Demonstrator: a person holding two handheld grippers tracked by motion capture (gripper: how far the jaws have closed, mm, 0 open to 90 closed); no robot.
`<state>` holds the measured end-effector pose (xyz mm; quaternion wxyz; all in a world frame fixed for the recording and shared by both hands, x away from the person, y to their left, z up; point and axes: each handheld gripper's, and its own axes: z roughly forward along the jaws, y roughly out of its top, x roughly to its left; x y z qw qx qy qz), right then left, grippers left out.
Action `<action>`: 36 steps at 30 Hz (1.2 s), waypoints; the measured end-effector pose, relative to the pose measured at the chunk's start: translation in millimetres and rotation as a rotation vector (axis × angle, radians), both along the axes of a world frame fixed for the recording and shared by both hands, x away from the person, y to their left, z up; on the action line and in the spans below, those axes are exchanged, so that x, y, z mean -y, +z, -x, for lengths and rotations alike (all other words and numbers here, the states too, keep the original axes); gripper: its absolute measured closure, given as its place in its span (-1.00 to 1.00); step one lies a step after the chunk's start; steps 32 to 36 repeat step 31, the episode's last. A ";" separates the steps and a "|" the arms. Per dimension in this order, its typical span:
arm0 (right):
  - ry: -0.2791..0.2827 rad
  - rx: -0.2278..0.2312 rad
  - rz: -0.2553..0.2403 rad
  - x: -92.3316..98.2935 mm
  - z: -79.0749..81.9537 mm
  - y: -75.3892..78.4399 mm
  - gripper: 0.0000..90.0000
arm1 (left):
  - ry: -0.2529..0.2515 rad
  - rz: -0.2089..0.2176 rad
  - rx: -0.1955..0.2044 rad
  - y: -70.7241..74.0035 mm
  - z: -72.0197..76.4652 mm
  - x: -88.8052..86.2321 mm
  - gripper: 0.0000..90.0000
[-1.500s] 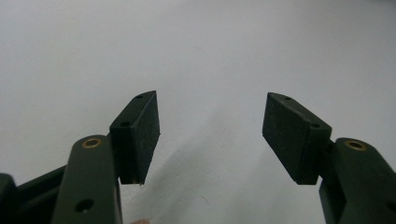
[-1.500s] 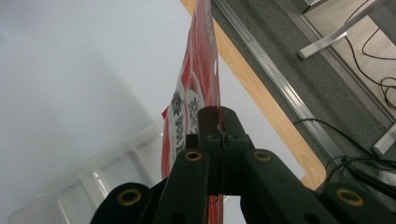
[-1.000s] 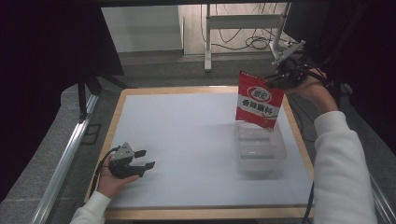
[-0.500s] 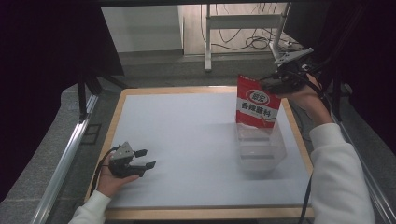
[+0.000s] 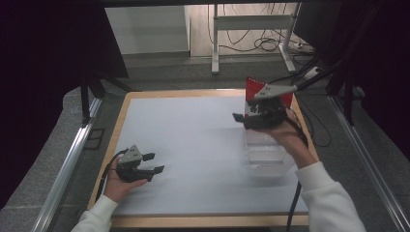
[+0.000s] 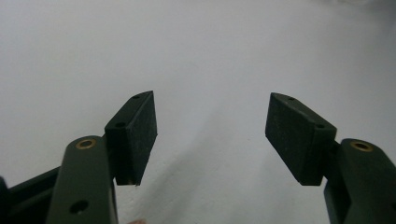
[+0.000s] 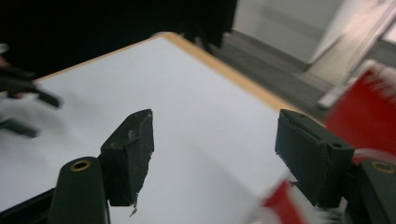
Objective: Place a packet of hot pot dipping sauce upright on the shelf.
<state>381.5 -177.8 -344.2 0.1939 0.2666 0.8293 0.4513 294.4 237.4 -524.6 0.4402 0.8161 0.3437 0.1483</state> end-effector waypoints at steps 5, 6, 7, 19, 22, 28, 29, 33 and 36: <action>0.033 -0.068 -0.035 -11.9 23.4 -44.5 -0.42 | 0.003 -0.010 -0.004 -1.4 2.5 4.4 -0.29; 0.035 -0.083 -0.040 -13.8 27.3 -52.9 -0.42 | 0.004 -0.009 -0.003 -2.0 3.2 5.7 -0.29; 0.034 -0.096 -0.041 -16.5 32.5 -62.2 -0.44 | 0.003 -0.014 -0.003 -2.1 3.5 6.4 -0.30; 0.124 -0.216 -0.067 -51.6 73.6 -124.3 -0.48 | 0.024 -0.021 -0.009 -3.6 5.8 11.9 -0.32; 0.131 -0.225 -0.055 -54.1 75.4 -130.7 -0.48 | 0.023 -0.030 -0.007 -3.4 6.3 13.2 -0.32; 0.088 -0.208 -0.083 -52.2 73.9 -136.5 -0.50 | 0.015 -0.018 -0.001 -1.4 7.7 12.7 -0.34; 0.080 -0.199 -0.082 -53.2 74.2 -137.4 -0.51 | 0.015 -0.012 -0.001 -1.3 8.2 12.4 -0.34; 0.077 -0.183 -0.079 -56.3 74.7 -138.8 -0.53 | 0.018 -0.009 0.000 -1.1 8.4 11.4 -0.34; 0.077 -0.183 -0.079 -56.3 74.7 -138.8 -0.53 | 0.018 -0.009 0.000 -1.1 8.4 11.4 -0.34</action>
